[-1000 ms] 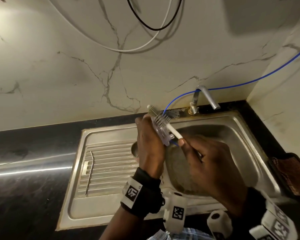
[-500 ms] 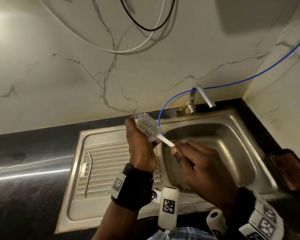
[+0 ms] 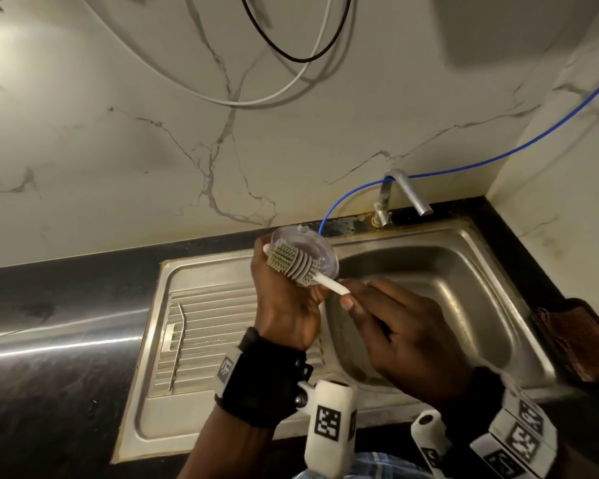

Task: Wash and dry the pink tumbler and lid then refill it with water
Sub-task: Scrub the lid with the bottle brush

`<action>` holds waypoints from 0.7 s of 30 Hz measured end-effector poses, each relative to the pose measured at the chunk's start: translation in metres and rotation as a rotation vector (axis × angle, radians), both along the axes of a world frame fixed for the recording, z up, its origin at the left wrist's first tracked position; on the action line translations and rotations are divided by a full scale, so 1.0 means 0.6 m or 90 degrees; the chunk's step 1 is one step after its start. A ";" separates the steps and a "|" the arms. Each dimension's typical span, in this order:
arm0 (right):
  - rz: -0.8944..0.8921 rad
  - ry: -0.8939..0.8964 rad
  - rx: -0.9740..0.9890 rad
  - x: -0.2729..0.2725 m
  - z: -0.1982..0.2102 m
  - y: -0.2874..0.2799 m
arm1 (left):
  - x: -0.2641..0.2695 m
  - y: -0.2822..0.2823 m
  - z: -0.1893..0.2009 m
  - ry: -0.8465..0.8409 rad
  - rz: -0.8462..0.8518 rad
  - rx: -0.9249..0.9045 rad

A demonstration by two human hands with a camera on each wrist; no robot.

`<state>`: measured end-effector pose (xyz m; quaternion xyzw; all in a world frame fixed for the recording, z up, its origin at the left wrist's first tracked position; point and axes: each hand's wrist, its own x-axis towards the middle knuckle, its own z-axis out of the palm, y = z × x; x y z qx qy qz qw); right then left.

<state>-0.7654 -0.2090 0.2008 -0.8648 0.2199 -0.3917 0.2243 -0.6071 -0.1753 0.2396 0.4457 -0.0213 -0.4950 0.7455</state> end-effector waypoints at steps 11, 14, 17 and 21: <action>-0.015 0.045 -0.041 -0.022 0.007 -0.008 | -0.004 0.001 0.003 -0.020 0.027 0.060; -0.022 0.059 -0.034 -0.016 0.016 -0.012 | -0.007 -0.003 0.001 -0.088 0.040 0.061; -0.017 0.045 -0.025 -0.007 0.032 -0.020 | -0.011 -0.001 -0.005 -0.156 0.027 0.080; -0.010 0.026 -0.046 0.008 0.053 -0.051 | -0.016 0.006 -0.007 -0.183 -0.002 0.073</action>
